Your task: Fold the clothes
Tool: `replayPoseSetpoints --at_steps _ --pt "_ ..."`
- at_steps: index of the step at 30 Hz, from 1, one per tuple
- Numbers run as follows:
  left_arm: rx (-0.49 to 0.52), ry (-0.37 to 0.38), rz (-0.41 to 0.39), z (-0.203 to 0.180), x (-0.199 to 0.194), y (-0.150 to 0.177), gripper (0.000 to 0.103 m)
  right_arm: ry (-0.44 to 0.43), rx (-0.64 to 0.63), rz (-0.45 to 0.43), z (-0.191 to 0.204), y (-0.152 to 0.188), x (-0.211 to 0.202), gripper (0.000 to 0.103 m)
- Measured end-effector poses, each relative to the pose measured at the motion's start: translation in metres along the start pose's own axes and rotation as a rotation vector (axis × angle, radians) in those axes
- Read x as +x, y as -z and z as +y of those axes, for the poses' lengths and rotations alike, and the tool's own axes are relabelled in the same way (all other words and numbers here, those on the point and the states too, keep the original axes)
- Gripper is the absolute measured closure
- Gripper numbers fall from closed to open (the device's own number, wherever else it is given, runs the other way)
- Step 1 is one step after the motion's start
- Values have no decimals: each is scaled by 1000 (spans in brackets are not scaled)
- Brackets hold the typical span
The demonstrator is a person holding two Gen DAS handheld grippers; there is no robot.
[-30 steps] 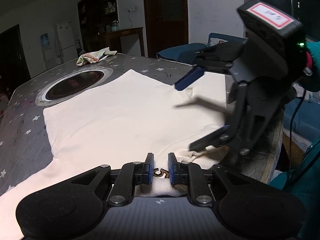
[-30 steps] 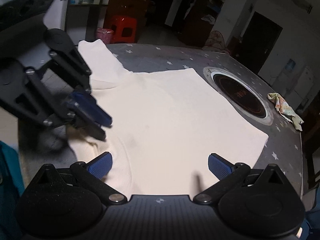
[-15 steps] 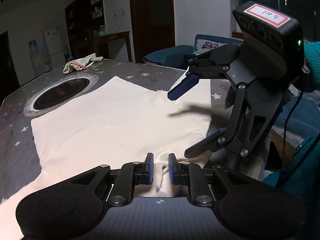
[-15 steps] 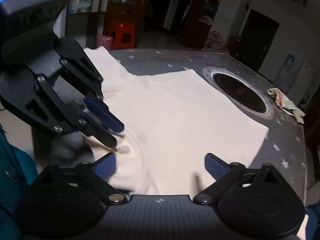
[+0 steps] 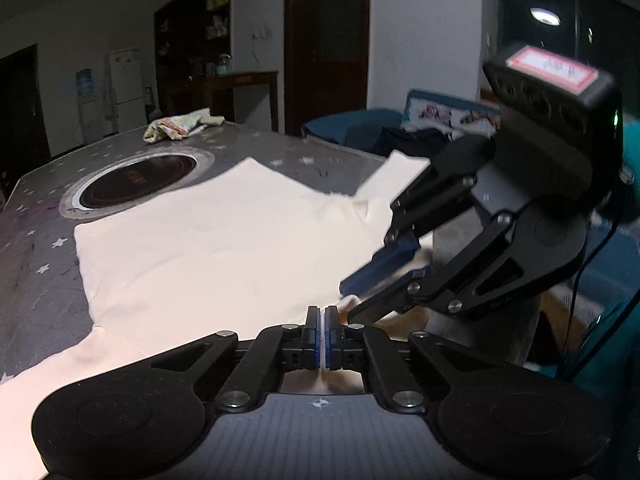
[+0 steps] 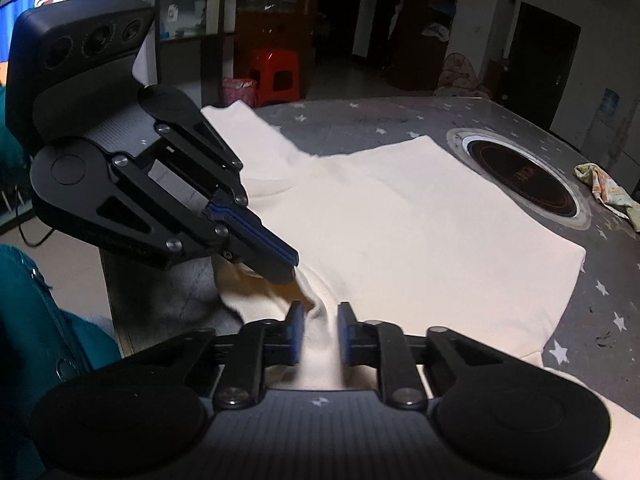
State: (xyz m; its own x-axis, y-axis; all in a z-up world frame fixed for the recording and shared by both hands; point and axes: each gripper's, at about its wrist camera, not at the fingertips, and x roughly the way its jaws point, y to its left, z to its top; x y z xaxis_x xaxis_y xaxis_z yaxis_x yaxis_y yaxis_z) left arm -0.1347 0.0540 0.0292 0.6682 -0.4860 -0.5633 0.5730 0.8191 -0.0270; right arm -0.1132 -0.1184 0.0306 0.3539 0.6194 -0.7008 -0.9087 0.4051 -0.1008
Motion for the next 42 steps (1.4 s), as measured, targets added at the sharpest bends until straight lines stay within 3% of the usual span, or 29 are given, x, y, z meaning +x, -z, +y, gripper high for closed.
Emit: replayPoseSetpoints --at_steps 3,10,17,21,27,39,42 --pt "-1 12 -11 1 -3 0 101 -15 -6 -1 1 -1 -2 88" --pt "31 48 50 2 -1 6 99 -73 -52 27 8 3 -1 83" --pt "-22 21 -9 15 4 -19 98 -112 -24 42 9 9 -3 79" --pt "-64 19 10 18 27 -24 98 -96 40 23 2 12 -14 58" --pt "-116 32 66 18 53 -19 98 64 200 -9 -34 30 -41 53" --pt "-100 48 66 2 59 -27 93 611 612 17 -146 103 -78 53" --pt "-97 54 68 -3 61 -28 92 686 740 19 -174 128 -87 54"
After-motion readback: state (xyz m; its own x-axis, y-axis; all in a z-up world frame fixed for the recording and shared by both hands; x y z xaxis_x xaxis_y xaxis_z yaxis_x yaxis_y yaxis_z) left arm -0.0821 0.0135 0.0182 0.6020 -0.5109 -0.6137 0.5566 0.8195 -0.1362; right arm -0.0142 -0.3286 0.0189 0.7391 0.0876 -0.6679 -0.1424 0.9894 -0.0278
